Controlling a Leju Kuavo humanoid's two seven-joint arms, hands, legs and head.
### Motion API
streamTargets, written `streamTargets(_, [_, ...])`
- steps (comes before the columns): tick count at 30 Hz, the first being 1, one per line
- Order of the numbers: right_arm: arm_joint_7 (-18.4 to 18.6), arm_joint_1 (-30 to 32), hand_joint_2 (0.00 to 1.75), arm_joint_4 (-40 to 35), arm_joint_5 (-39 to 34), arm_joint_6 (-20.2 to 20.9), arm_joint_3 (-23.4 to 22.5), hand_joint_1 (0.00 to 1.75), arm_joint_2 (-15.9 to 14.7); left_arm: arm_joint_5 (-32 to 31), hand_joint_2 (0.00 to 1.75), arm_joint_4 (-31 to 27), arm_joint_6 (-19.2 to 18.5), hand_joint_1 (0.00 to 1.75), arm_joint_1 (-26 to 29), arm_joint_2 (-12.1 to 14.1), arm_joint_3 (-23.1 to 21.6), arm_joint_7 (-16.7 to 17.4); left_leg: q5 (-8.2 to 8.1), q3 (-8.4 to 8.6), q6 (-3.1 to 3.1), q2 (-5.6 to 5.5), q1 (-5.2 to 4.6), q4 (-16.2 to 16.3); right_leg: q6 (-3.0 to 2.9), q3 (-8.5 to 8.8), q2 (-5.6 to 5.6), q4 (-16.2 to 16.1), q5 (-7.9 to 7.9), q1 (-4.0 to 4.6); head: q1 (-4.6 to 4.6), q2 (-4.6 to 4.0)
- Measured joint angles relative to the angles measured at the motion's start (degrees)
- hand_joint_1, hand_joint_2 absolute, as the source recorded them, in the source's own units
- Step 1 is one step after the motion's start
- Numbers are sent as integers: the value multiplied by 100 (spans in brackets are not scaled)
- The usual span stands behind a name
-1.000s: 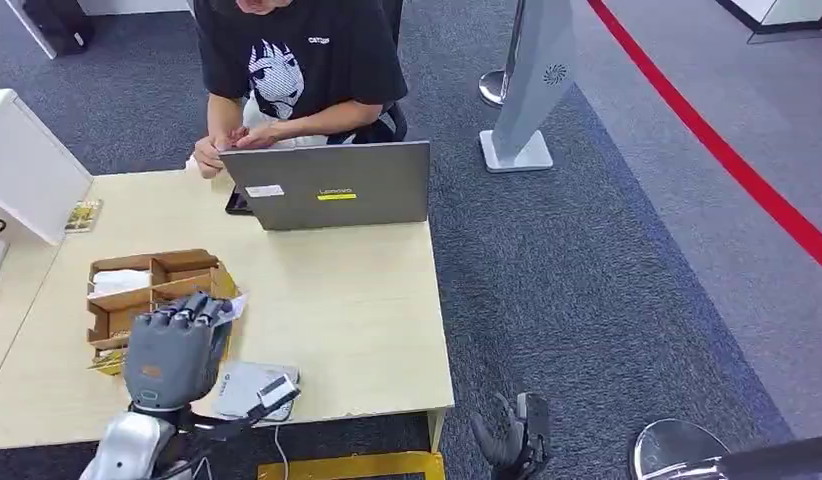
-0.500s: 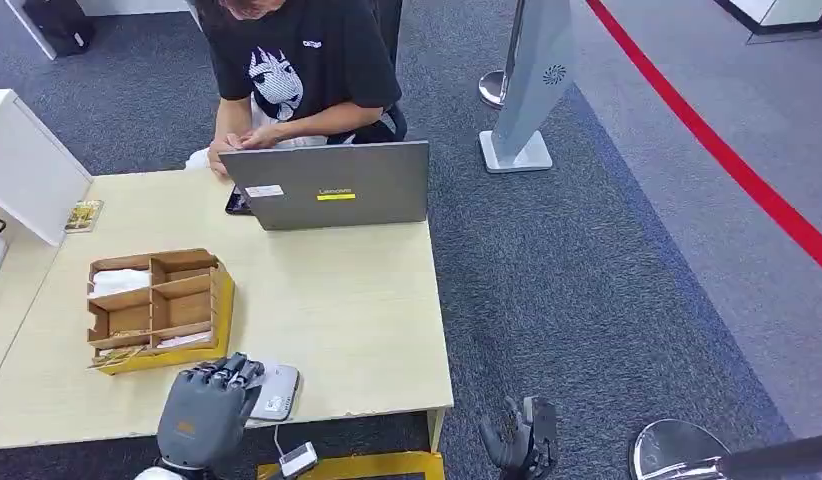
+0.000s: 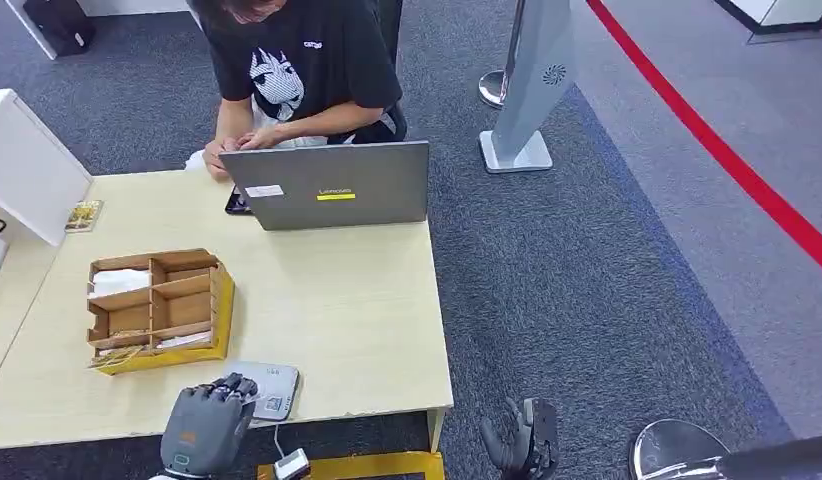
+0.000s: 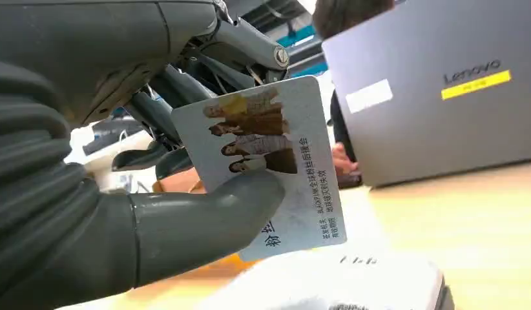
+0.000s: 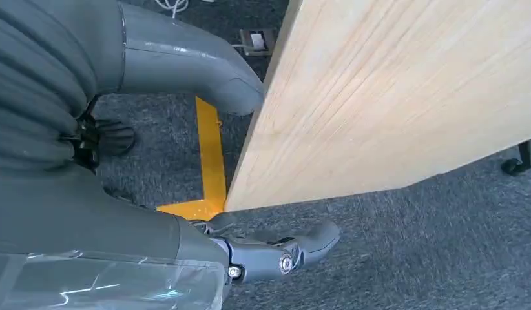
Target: Pass the card to the sensor for recognition and then transmit it.
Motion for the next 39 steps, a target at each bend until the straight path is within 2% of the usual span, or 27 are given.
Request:
streamTargets(13, [-17, 2, 175, 0, 20, 44, -2, 0, 0, 129, 175, 282, -94, 175, -5, -135, 124, -133, 0, 0, 0, 0, 0, 0, 0, 0, 0, 0, 0, 0, 0, 0])
streamTargets(21, [-17, 1, 175, 0, 79, 57, -2, 0, 0, -129, 175, 317, -114, 175, -69, -238, 133, -19, 2, 2, 1, 0, 0, 0, 0, 1, 0, 0, 1, 0, 0, 0])
streamTargets(28, [-4, -8, 175, 0, 173, 109, -2, 0, 2, -192, 175, -201, -354, 175, -363, -184, 144, 173, 4, 1, 0, -1, 0, 1, 0, 3, -2, 2, 2, 0, 0, 0])
streamTargets(35, [2, -12, 175, 0, 192, 120, -2, 0, 2, -192, 175, -464, -328, 175, -483, -114, 162, 208, 3, 1, 0, -2, 0, 1, 0, 1, -1, 2, 1, 0, 0, 0])
streamTargets(39, [50, -47, 175, 4, 297, 133, 24, 0, 11, -135, 175, -579, -717, 175, -833, 7, 376, 225, 8, 0, -5, -4, 1, 0, 0, 1, -4, 2, 2, 0, 0, 0])
